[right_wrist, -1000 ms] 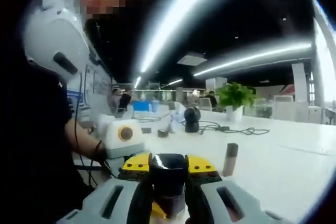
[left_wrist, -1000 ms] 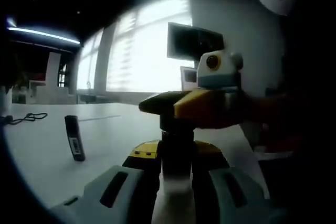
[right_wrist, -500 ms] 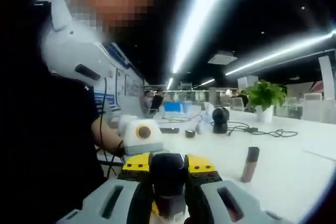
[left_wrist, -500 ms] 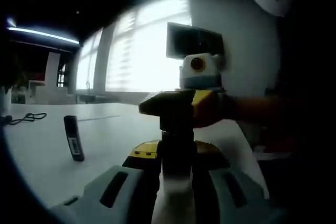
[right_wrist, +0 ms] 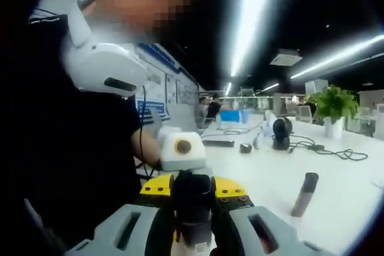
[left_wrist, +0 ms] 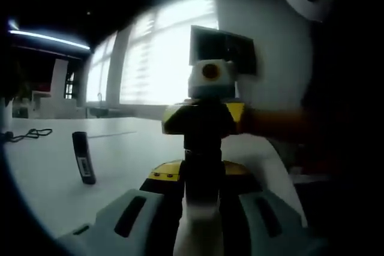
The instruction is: Pick up cosmetic bottle twist off cap place on table pick up cap screw tight cap place on table
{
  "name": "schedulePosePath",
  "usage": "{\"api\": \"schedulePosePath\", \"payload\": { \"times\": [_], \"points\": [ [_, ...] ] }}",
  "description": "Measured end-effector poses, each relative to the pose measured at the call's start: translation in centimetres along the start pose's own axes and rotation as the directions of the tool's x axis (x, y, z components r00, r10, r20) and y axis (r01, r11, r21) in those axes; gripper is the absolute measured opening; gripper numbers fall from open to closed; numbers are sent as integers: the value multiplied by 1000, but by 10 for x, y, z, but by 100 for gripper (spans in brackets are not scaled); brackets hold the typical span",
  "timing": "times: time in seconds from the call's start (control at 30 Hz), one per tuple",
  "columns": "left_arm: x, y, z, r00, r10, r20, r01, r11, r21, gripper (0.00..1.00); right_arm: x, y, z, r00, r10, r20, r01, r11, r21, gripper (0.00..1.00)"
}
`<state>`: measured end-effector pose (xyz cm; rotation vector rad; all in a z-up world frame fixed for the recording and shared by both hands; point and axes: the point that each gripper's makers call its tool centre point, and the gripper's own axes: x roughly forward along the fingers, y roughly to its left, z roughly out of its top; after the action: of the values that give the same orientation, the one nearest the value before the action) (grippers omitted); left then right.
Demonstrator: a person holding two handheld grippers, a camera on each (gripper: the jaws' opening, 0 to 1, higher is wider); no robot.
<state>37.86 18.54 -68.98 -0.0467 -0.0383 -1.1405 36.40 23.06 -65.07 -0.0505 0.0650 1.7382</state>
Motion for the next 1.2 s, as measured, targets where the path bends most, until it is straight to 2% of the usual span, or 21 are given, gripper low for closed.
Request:
{"api": "schedulePosePath", "payload": {
  "times": [0.43, 0.77, 0.93, 1.1, 1.13, 1.2],
  "points": [
    [1, -1, 0, 1000, -2, 0, 2, 1000, 2, 12, -2, 2, -1, 1000, 16, 9, -17, 1000, 10, 17],
    [1, -5, 0, 1000, -22, -2, 22, 1000, 2, 12, -3, 7, -2, 990, 143, -13, -143, 990, 6, 17],
    [1, -5, 0, 1000, -21, -3, 21, 1000, 0, 12, 0, 10, -2, 985, 174, -21, -174, 985, 3, 17],
    [1, -4, 0, 1000, -19, -3, 19, 1000, -7, 12, 0, 9, -3, 987, 160, -18, -159, 987, 20, 18],
    [1, -4, 0, 1000, -19, -3, 19, 1000, -6, 12, -1, 9, -4, 988, 155, -20, -155, 988, 24, 20],
    [1, -4, 0, 1000, -20, -3, 20, 1000, -6, 12, 2, 7, -3, 993, 121, -2, -121, 991, 56, 30]
  ]
}}
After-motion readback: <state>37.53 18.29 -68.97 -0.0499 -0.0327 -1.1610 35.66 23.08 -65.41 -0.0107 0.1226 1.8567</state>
